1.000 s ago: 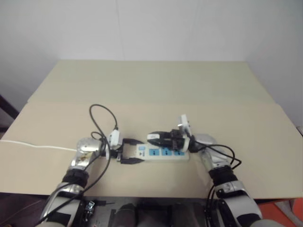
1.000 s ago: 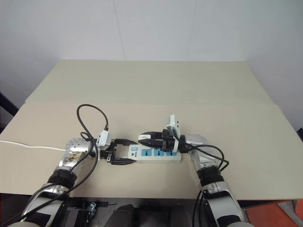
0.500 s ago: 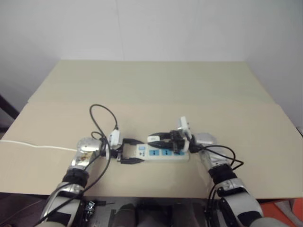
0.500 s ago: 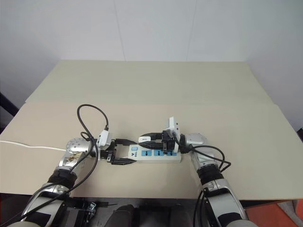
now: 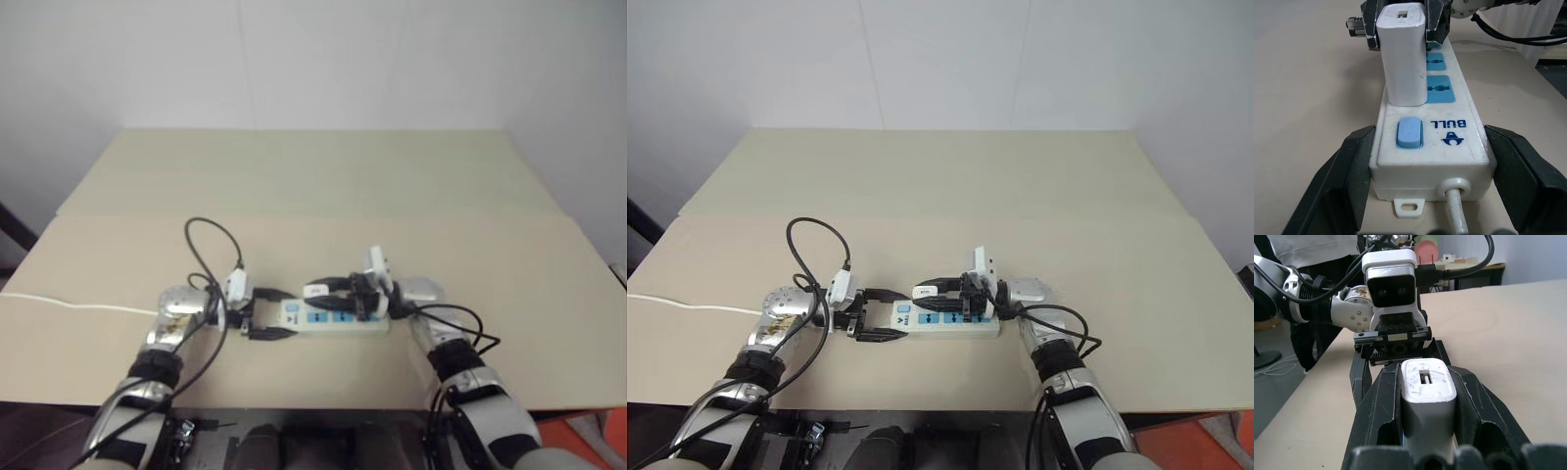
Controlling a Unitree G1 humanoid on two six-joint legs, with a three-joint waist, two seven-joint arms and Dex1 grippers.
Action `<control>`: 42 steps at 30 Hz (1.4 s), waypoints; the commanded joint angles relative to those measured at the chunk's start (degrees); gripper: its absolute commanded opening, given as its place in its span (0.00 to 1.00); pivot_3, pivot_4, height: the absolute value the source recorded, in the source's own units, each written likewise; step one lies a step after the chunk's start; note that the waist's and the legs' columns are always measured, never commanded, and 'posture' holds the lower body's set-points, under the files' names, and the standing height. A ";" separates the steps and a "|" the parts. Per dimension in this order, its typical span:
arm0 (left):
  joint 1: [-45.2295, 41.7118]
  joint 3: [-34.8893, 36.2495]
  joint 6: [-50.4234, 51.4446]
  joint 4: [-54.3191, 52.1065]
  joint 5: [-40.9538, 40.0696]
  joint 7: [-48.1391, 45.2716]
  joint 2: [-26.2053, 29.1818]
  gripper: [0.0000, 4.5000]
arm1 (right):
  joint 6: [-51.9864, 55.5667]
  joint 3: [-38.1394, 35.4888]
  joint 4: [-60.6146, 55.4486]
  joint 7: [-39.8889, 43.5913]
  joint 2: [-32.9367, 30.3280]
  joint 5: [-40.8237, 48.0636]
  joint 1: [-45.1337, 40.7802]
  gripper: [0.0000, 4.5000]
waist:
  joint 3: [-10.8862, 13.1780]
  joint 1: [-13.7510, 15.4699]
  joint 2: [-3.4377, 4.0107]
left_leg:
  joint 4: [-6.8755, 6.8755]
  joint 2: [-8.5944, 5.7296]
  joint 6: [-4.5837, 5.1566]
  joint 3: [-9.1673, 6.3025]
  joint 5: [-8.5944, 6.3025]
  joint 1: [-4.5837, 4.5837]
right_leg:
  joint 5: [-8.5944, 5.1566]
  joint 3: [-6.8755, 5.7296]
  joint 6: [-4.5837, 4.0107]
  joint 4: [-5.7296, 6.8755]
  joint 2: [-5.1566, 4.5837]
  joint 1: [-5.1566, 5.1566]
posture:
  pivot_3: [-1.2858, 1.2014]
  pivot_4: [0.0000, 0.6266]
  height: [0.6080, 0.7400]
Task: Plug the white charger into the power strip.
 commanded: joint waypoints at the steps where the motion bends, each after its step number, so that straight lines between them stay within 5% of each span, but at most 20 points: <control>1: 1.59 -1.83 0.83 0.67 1.62 -2.23 0.58 0.71 | 3.27 2.18 4.83 -2.36 -2.17 -5.59 2.80 0.25 | -0.10 -0.16 -0.04 | 0.00 0.00 0.00 0.00 0.00 0.01 | 0.00 0.00 0.00 0.00 0.00 0.00 | 0.52 0.24 1.00; 15: 1.84 -1.73 0.95 0.23 1.62 -1.74 0.63 0.71 | -4.17 2.14 5.47 -4.25 -2.26 -6.11 3.35 0.25 | -0.28 -0.48 -0.10 | -0.01 0.02 0.00 -0.06 0.00 0.08 | -0.01 0.04 0.00 0.01 0.00 0.04 | 0.52 0.24 1.00; 16: 1.84 -1.72 0.93 0.26 1.64 -1.71 0.62 0.71 | -4.76 2.26 5.55 -4.31 -2.40 -6.32 3.43 0.41 | -0.28 -0.47 -0.11 | -0.01 0.02 0.00 -0.06 0.00 0.08 | -0.01 0.04 0.00 0.01 0.00 0.05 | 0.52 0.24 1.00; 24: 1.77 -1.69 0.54 0.68 1.76 -1.63 0.57 0.71 | -3.48 1.48 5.04 -3.61 -2.52 -5.87 2.97 0.99 | -0.45 -0.49 -0.38 | -0.09 0.05 0.00 -0.34 0.00 0.12 | -0.01 0.05 -0.02 -0.02 0.01 0.05 | 0.52 0.24 1.00; 29: 1.14 -0.51 3.63 -0.15 1.22 2.09 -0.17 0.71 | -4.13 0.58 3.27 -2.80 -3.80 -5.24 2.92 1.00 | -0.44 -0.41 -0.37 | -0.09 0.04 0.00 -0.48 0.00 0.11 | -0.01 0.04 -0.02 -0.04 -0.02 0.05 | 0.52 0.24 1.00; 30: 1.10 -0.02 3.73 -1.18 0.41 1.86 -0.14 0.88 | -2.21 0.49 1.99 -2.29 -4.59 -4.76 2.70 1.00 | -0.43 -0.41 -0.35 | -0.09 0.04 0.00 -0.49 0.00 0.11 | -0.01 0.04 -0.02 -0.04 -0.06 0.06 | 0.52 0.24 1.00; 32: 1.32 0.69 3.73 -3.38 -0.67 1.54 0.11 0.99 | 0.45 0.14 -0.25 -1.40 -5.76 -3.70 2.57 1.00 | -0.37 -0.41 -0.35 | -0.09 0.02 0.00 -0.47 0.00 0.04 | -0.01 0.08 -0.01 -0.07 -0.07 0.01 | 0.52 0.24 1.00; 42: 9.03 7.34 12.59 -28.57 -6.83 4.36 10.75 0.99 | 11.11 -8.28 -21.32 -0.07 -18.80 4.24 7.47 1.00 | 0.32 -0.47 -0.07 | -0.22 0.08 0.00 -0.56 0.00 -0.71 | 0.00 0.06 -0.03 -0.17 -0.12 -0.71 | 0.52 0.24 1.00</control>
